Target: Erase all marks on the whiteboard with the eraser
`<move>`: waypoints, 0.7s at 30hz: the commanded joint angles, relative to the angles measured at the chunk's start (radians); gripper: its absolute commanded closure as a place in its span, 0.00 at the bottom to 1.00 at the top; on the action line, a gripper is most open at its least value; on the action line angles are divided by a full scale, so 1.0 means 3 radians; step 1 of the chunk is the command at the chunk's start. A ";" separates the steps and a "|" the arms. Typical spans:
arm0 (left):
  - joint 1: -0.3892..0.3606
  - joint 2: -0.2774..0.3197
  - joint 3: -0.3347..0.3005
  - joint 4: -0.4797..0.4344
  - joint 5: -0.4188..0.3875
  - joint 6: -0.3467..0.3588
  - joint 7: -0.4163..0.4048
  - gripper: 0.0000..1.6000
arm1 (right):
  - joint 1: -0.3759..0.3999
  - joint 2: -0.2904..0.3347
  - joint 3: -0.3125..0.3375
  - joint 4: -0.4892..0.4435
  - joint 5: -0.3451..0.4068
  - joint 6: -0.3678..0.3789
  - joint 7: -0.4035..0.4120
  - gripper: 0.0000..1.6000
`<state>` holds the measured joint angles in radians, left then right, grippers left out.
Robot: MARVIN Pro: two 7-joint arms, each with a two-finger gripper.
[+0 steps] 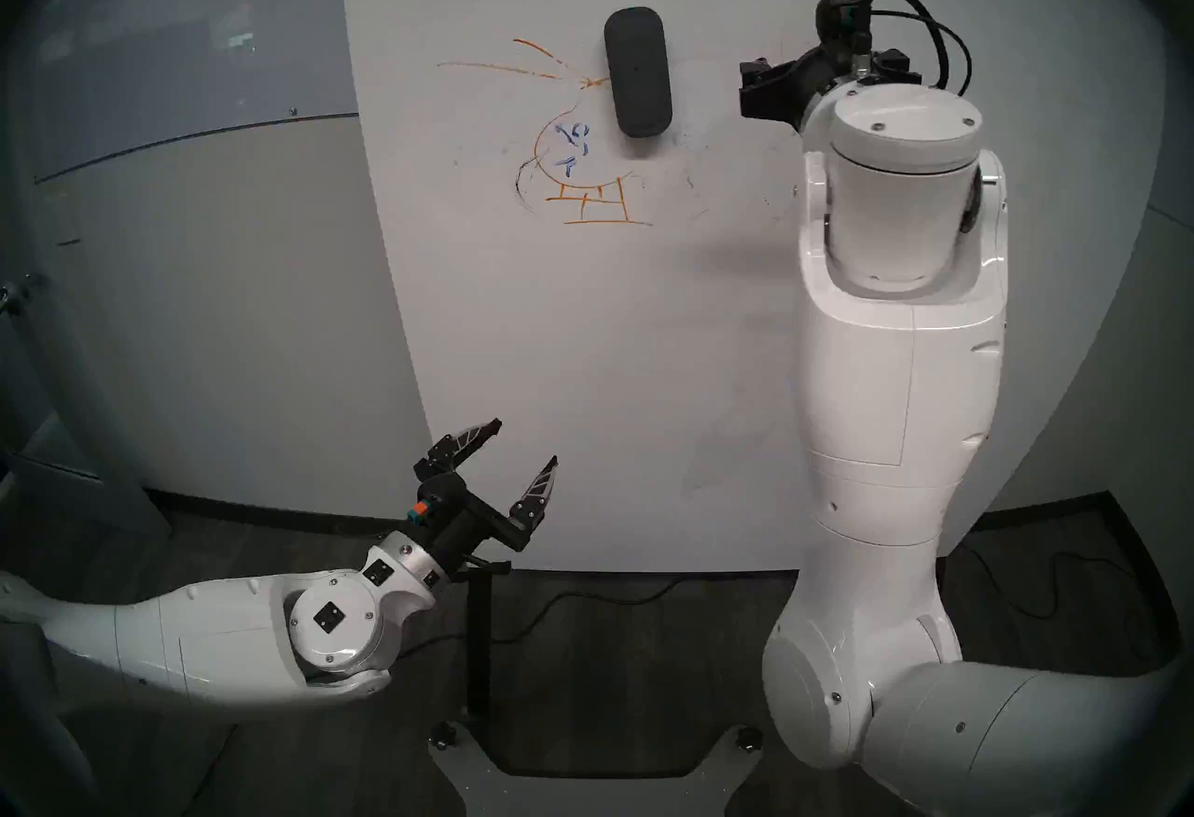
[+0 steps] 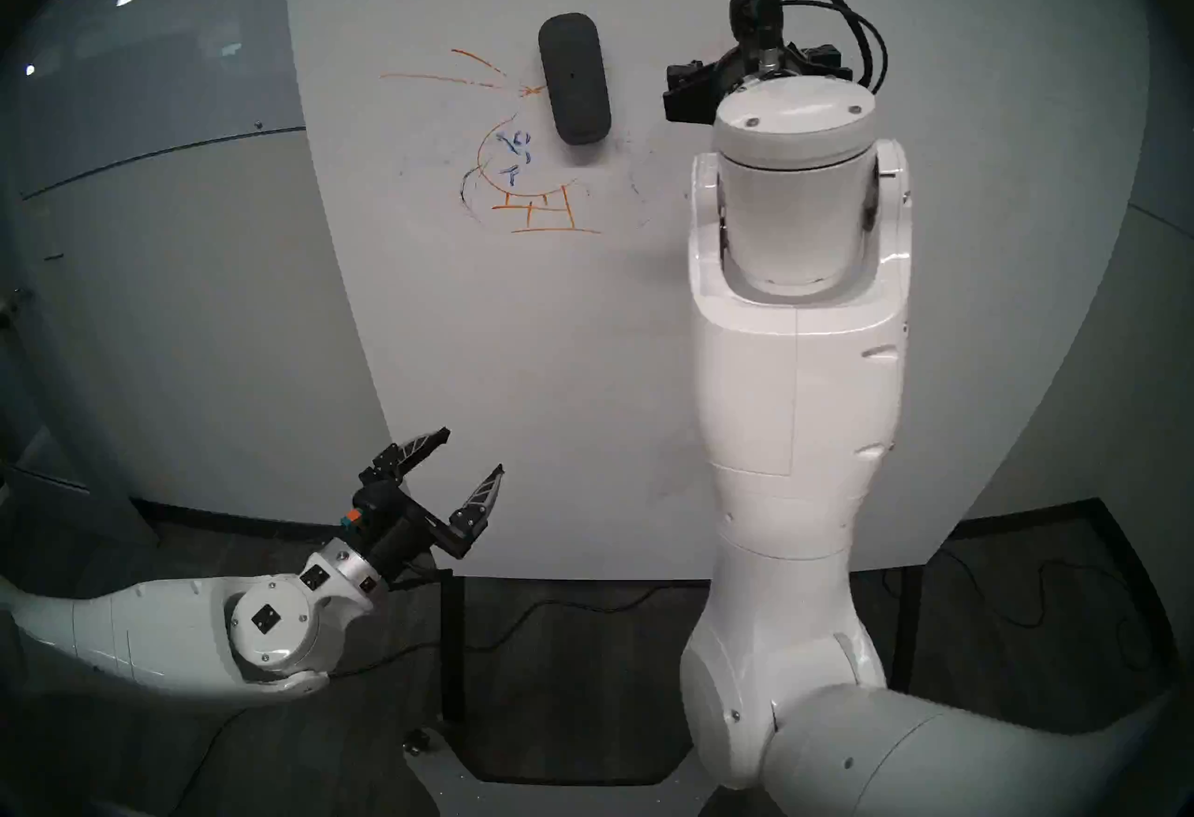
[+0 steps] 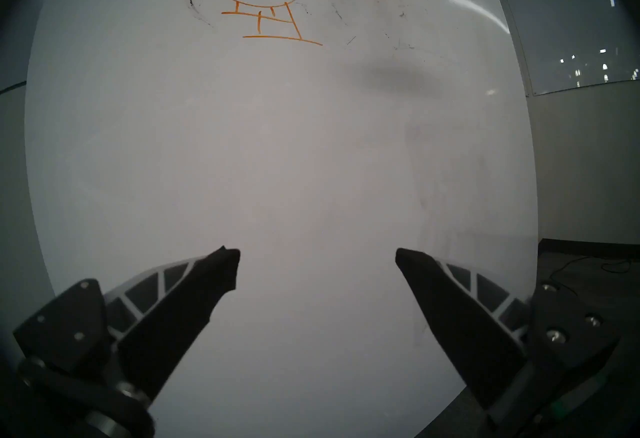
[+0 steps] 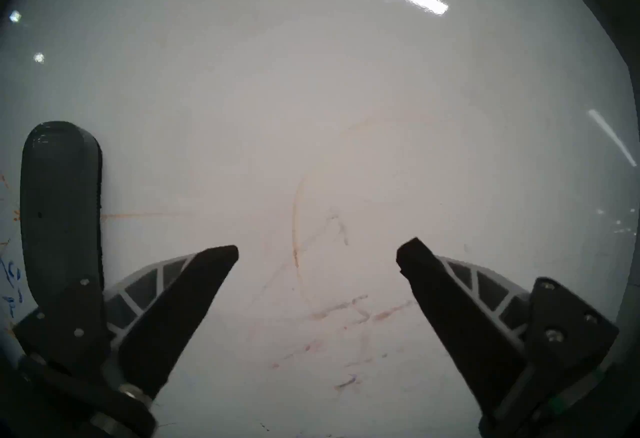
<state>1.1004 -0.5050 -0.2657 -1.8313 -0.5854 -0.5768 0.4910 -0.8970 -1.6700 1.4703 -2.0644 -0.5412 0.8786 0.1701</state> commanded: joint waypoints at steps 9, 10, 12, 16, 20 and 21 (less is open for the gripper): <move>-0.0024 0.0006 -0.0031 -0.0034 -0.0007 -0.0029 0.0007 0.00 | 0.0255 0.0467 0.0436 0.0092 0.0092 -0.0106 0.0391 0.00; -0.0024 0.0006 -0.0031 -0.0034 -0.0008 -0.0029 0.0007 0.00 | 0.0249 0.0499 0.0444 0.0095 0.0091 -0.0120 0.0418 0.00; -0.0024 0.0007 -0.0031 -0.0034 -0.0008 -0.0029 0.0007 0.00 | 0.0229 0.0521 0.0467 0.0075 0.0100 -0.0121 0.0460 0.00; -0.0024 0.0007 -0.0031 -0.0034 -0.0008 -0.0030 0.0007 0.00 | 0.0170 0.0516 0.0509 -0.0003 0.0119 -0.0101 0.0505 0.00; -0.0024 0.0007 -0.0031 -0.0034 -0.0008 -0.0030 0.0007 0.00 | 0.0114 0.0477 0.0572 -0.0089 0.0118 -0.0087 0.0477 0.00; -0.0024 0.0007 -0.0031 -0.0034 -0.0008 -0.0030 0.0007 0.00 | 0.0105 0.0473 0.0587 -0.0108 0.0112 -0.0087 0.0466 0.00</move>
<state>1.1005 -0.5049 -0.2660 -1.8313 -0.5854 -0.5768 0.4911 -0.8573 -1.5312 1.6296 -2.0451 -0.5059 0.8573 0.3180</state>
